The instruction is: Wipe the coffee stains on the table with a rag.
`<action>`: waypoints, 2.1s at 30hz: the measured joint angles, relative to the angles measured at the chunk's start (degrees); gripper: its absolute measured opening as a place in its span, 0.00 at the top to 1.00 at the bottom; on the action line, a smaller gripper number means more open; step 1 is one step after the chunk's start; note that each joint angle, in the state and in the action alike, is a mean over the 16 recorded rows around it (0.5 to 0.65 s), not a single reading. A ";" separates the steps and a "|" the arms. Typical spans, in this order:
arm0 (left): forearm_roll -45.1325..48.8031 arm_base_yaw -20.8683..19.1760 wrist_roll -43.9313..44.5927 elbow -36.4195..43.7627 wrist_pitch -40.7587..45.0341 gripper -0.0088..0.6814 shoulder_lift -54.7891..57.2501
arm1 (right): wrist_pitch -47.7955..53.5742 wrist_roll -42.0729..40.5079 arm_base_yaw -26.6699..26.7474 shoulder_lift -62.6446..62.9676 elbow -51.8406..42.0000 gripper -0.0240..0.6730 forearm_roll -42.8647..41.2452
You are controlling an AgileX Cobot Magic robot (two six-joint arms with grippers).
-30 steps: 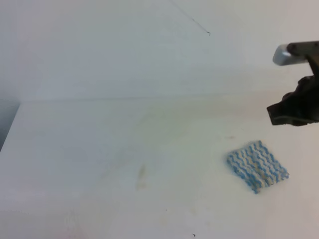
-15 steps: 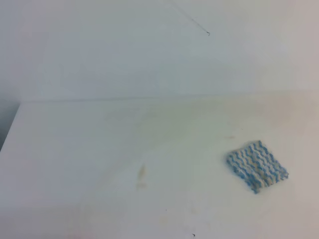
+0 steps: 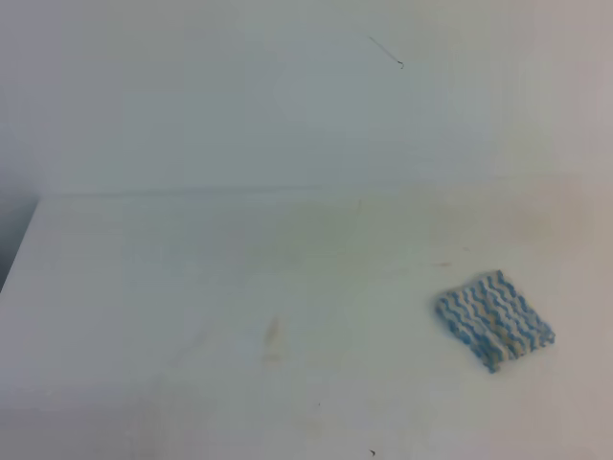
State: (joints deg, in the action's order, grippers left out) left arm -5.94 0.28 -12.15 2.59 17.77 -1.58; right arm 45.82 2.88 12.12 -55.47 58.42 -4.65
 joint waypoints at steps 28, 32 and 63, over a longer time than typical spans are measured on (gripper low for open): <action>0.00 0.00 0.00 0.00 0.00 0.99 0.00 | -22.57 0.42 -6.00 43.78 -33.82 0.97 -4.25; 0.00 0.00 0.00 0.00 0.00 0.99 0.00 | -29.50 2.37 -9.48 49.75 -44.64 0.97 -3.51; 0.00 0.00 0.00 0.00 0.00 0.99 0.10 | -26.44 -6.47 -15.32 56.19 -58.80 0.97 -0.58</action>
State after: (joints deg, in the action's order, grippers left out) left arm -5.94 0.28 -12.15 2.59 17.77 -1.48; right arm 19.38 -3.59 -3.20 0.72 -0.38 -5.23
